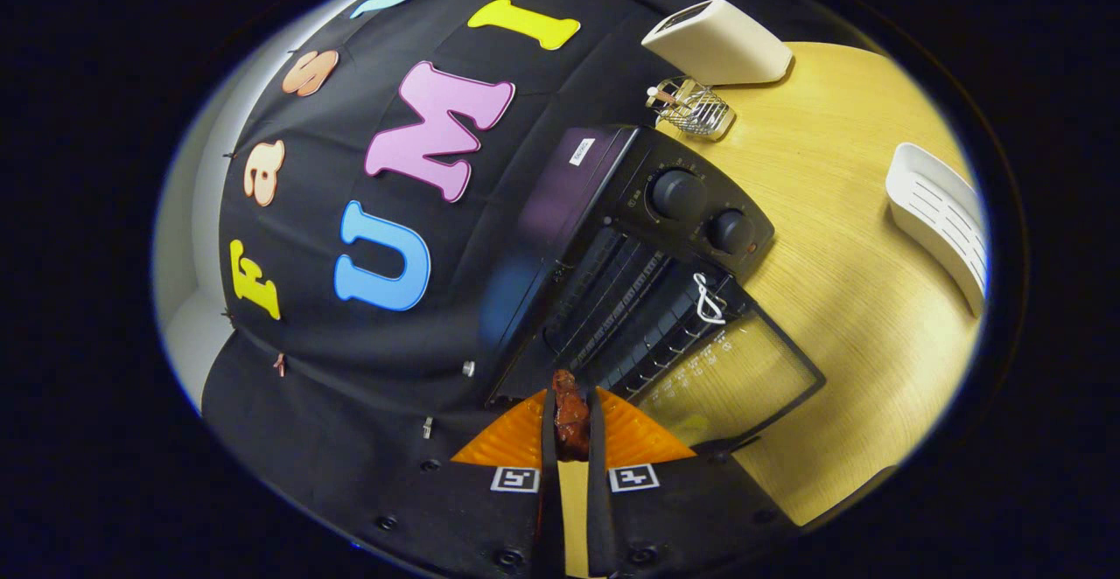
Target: Open the toaster oven, put the food inside, and close the toaster oven door.
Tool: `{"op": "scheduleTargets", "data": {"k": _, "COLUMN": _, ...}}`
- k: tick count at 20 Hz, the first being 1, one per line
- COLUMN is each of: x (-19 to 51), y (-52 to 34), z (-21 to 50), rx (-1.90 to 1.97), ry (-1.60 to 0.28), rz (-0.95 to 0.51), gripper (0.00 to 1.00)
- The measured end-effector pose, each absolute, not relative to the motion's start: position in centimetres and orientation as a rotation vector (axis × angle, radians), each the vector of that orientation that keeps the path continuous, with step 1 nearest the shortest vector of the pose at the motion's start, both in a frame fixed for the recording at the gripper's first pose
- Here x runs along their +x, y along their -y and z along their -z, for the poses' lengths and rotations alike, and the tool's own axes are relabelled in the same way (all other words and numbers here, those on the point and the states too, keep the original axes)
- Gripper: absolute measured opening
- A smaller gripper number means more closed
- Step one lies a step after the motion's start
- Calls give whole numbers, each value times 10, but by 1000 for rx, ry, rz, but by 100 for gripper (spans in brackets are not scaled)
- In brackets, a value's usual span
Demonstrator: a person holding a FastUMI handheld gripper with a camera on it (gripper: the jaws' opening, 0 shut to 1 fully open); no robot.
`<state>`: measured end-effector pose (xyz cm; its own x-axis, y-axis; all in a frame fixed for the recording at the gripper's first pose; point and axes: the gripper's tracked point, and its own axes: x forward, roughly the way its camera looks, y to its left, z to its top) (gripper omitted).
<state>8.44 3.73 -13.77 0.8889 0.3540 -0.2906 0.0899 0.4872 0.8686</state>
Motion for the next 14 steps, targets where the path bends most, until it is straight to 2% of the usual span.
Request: {"op": "scheduleTargets", "data": {"k": 14, "x": 180, "y": -61, "z": 183, "rx": 1103, "ry": -335, "rz": -9, "gripper": 14}}
